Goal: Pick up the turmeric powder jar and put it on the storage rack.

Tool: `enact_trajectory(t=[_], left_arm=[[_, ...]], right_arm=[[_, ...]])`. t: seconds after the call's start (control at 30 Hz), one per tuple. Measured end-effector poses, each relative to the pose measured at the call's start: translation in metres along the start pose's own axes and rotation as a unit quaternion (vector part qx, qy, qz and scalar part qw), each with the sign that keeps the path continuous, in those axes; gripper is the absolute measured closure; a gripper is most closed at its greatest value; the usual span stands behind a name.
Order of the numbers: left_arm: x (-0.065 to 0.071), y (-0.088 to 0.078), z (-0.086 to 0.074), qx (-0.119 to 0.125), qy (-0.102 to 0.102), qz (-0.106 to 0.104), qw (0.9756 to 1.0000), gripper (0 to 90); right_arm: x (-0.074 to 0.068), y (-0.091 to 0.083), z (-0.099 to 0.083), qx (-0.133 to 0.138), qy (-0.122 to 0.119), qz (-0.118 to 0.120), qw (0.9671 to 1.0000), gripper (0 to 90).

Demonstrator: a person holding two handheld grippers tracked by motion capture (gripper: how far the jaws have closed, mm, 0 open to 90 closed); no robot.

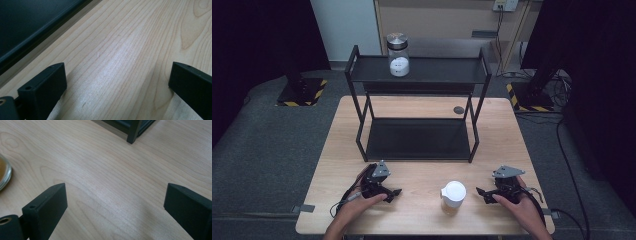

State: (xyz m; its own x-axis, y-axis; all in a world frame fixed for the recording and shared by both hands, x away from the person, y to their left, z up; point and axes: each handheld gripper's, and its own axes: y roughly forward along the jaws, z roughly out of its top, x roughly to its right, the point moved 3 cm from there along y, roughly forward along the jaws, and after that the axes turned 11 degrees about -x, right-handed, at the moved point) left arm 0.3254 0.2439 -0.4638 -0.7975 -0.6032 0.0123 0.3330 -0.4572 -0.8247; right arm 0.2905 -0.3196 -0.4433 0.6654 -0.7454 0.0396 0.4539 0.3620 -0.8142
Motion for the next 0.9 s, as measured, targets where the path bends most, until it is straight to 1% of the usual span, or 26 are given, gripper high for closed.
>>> enact_trajectory(t=[0.1, 0.17, 0.27, 0.53, 0.63, 0.67, 0.77, 0.83, 0.9], left_arm=[[0.000, 0.000, 0.000, 0.000, -0.001, 0.001, 1.0000, 0.1], [0.000, 0.000, 0.000, 0.000, -0.001, 0.001, 1.0000, 0.1], [0.000, 0.000, 0.000, 0.000, -0.001, 0.001, 1.0000, 0.0], [0.001, 0.000, 0.000, 0.000, -0.001, 0.001, 1.0000, 0.1], [0.001, 0.000, 0.000, 0.000, -0.002, 0.002, 1.0000, 0.0], [0.001, 0.000, 0.000, 0.000, -0.002, 0.002, 1.0000, 0.0], [0.001, 0.000, 0.000, 0.000, -0.002, 0.002, 1.0000, 0.0], [0.001, 0.000, 0.000, 0.000, -0.002, 0.002, 1.0000, 0.1], [0.001, 0.000, 0.000, 0.000, -0.002, 0.001, 1.0000, 0.0]], right_arm=[[-0.003, -0.004, -0.003, -0.001, -0.004, 0.005, 1.0000, 5.6], [-0.006, -0.006, -0.004, -0.007, -0.011, 0.007, 0.9999, 5.6], [-0.012, -0.011, -0.007, -0.009, -0.019, 0.014, 0.9997, 5.6], [-0.023, -0.018, -0.012, -0.007, -0.029, 0.028, 0.9992, 5.6], [-0.030, -0.021, -0.012, -0.004, -0.042, 0.037, 0.9984, 5.6], [-0.030, -0.021, -0.012, -0.004, -0.042, 0.037, 0.9984, 5.6], [-0.035, -0.022, -0.011, 0.005, -0.054, 0.049, 0.9974, 5.6], [-0.036, -0.022, -0.010, 0.008, -0.056, 0.052, 0.9970, 5.5], [-0.039, -0.021, -0.009, 0.015, -0.064, 0.063, 0.9959, 5.5]])
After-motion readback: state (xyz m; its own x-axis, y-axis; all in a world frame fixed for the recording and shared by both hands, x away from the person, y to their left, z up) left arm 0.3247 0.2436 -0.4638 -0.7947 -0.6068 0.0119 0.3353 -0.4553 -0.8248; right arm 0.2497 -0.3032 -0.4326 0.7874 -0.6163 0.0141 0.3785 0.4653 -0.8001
